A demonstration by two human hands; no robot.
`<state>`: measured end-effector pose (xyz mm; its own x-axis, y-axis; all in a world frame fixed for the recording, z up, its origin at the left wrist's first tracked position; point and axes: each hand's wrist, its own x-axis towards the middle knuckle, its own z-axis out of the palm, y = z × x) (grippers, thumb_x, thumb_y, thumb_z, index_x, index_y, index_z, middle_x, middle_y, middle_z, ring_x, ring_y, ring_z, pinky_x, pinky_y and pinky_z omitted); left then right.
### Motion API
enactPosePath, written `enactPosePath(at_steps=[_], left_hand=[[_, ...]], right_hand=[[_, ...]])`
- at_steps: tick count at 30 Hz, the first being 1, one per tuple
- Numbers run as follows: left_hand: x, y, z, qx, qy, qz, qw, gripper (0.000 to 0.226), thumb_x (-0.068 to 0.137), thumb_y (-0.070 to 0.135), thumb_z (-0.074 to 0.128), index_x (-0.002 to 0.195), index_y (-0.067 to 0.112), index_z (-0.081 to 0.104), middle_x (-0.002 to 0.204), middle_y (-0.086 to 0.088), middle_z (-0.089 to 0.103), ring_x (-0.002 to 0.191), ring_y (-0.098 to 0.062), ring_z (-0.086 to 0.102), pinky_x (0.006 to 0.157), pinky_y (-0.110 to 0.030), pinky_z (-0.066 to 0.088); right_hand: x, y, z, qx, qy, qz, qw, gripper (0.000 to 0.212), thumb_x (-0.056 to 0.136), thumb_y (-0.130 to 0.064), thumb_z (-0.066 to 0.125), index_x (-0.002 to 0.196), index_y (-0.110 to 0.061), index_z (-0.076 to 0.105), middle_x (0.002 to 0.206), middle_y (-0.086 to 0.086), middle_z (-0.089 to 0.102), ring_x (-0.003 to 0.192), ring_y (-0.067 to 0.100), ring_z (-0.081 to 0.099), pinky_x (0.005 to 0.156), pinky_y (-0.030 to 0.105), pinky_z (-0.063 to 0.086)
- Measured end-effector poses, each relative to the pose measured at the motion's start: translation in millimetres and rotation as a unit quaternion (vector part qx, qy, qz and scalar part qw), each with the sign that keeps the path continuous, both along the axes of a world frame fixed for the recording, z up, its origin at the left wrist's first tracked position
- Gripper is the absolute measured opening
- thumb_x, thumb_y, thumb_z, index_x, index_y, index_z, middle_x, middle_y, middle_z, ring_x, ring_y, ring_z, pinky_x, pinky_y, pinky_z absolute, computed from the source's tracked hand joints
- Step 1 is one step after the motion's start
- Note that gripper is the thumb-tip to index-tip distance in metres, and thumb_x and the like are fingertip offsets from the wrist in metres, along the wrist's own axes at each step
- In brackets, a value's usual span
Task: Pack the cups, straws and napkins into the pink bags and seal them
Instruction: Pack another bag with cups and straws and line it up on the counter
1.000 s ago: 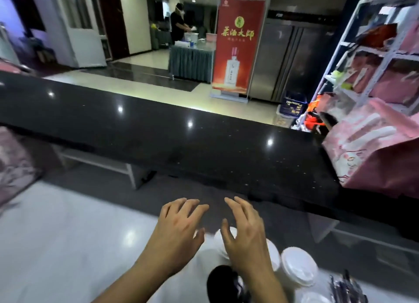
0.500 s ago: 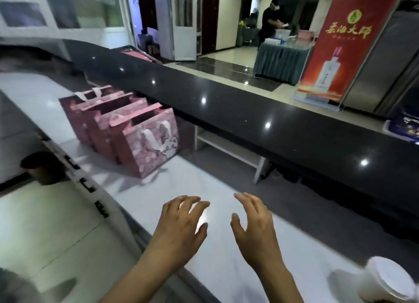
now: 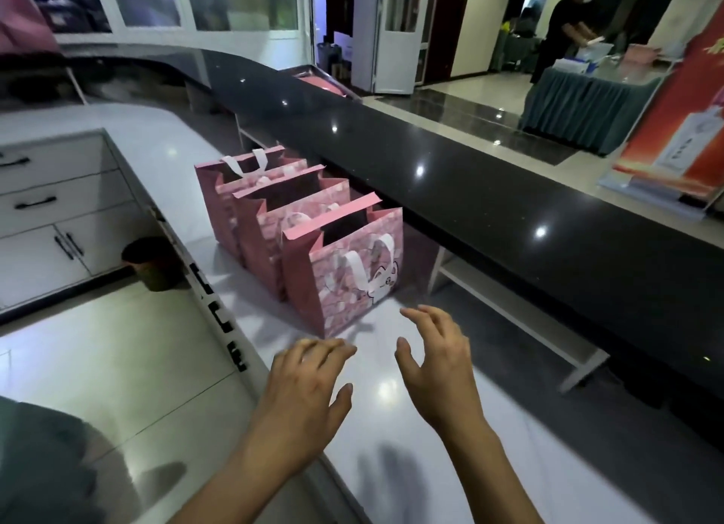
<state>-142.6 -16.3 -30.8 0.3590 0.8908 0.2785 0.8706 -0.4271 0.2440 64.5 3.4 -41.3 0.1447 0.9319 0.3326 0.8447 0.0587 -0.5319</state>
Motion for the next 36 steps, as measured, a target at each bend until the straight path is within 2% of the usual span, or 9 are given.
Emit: enactPosePath(at_steps=[10,15,18,21,24,27,31,33,36], left_hand=[[-8.2,143.2,23.0,0.017,-0.001,0.023,1.000,0.054,0.094,0.029,0.051,0.146,0.025,0.038,0.151,0.005,0.044,0.133,-0.018,0.039,0.107,-0.040,0.041],[-14.4,177.9,20.2,-0.035,-0.011,0.004,0.999,0.054,0.100,0.040,0.027,0.152,0.027,0.029,0.155,0.007,0.041,0.139,-0.023,0.036,0.112,-0.040,0.034],[-22.9,189.7,17.0,-0.040,-0.014,-0.004,0.999,0.055,0.099,0.042,0.030,0.150,0.023,0.037,0.140,0.005,0.055,0.121,-0.025,0.050,0.103,-0.043,0.043],[-31.4,193.2,13.5,-0.018,-0.025,-0.011,0.999,0.049,0.098,0.041,0.033,0.139,0.021,0.050,0.119,0.005,0.065,0.095,-0.022,0.056,0.087,-0.043,0.051],[-40.8,196.2,10.2,-0.010,-0.020,-0.011,1.000,0.039,0.099,0.041,0.032,0.122,0.025,0.060,0.104,0.007,0.066,0.086,-0.023,0.055,0.078,-0.042,0.050],[-49.0,199.8,11.3,-0.002,-0.032,0.021,0.999,0.033,0.099,0.038,0.036,0.102,0.026,0.067,0.088,0.006,0.069,0.078,-0.024,0.056,0.071,-0.043,0.050],[-60.6,205.0,18.5,0.000,-0.047,0.067,0.997,0.028,0.096,0.031,0.061,0.069,0.022,0.063,0.061,-0.002,0.063,0.062,-0.027,0.054,0.067,-0.039,0.047],[-65.7,205.2,20.0,-0.015,-0.036,0.063,0.997,0.022,0.090,0.029,0.066,0.070,0.020,0.067,0.062,-0.002,0.063,0.064,-0.027,0.055,0.068,-0.039,0.045],[-70.9,200.0,17.1,-0.023,-0.046,0.037,0.998,0.006,0.084,0.024,0.068,0.083,0.020,0.072,0.078,0.000,0.055,0.073,-0.023,0.048,0.068,-0.039,0.045]], right_hand=[[-10.2,179.6,16.8,0.043,-0.069,0.032,0.996,0.029,0.102,-0.038,0.048,0.127,-0.031,0.061,0.141,0.002,0.050,0.125,0.024,0.049,0.103,0.047,0.038],[-19.4,237.4,30.5,-0.012,-0.177,0.059,0.982,0.043,0.103,-0.054,0.030,0.130,-0.040,0.061,0.160,-0.001,0.030,0.147,0.021,0.023,0.120,0.042,0.008],[-17.5,254.1,37.8,-0.087,-0.231,0.039,0.968,0.055,0.101,-0.060,0.017,0.122,-0.042,0.064,0.164,0.000,0.023,0.154,0.021,0.005,0.122,0.053,-0.006],[-11.5,251.6,40.7,-0.128,-0.257,-0.014,0.958,0.052,0.102,-0.060,0.019,0.116,-0.043,0.067,0.155,-0.004,0.039,0.152,0.022,0.011,0.119,0.058,-0.009],[-8.9,235.8,43.7,-0.140,-0.250,-0.075,0.955,0.051,0.103,-0.056,0.022,0.111,-0.042,0.070,0.132,-0.005,0.056,0.139,0.021,0.035,0.121,0.057,-0.002],[-9.1,214.1,49.5,-0.163,-0.211,-0.125,0.956,0.044,0.103,-0.050,0.031,0.109,-0.036,0.072,0.115,-0.001,0.059,0.120,0.024,0.051,0.119,0.051,0.016],[-19.5,176.9,57.9,-0.189,-0.148,-0.178,0.954,0.026,0.101,-0.037,0.049,0.110,-0.028,0.072,0.095,-0.002,0.048,0.103,0.025,0.060,0.094,0.041,0.040],[-25.6,156.0,57.3,-0.190,-0.105,-0.207,0.954,0.021,0.097,-0.023,0.057,0.114,-0.025,0.071,0.099,0.000,0.050,0.100,0.028,0.061,0.093,0.041,0.045],[-33.3,127.6,52.3,-0.186,-0.038,-0.236,0.953,0.041,0.093,-0.007,0.059,0.127,-0.028,0.063,0.121,0.002,0.052,0.103,0.029,0.062,0.094,0.045,0.053]])
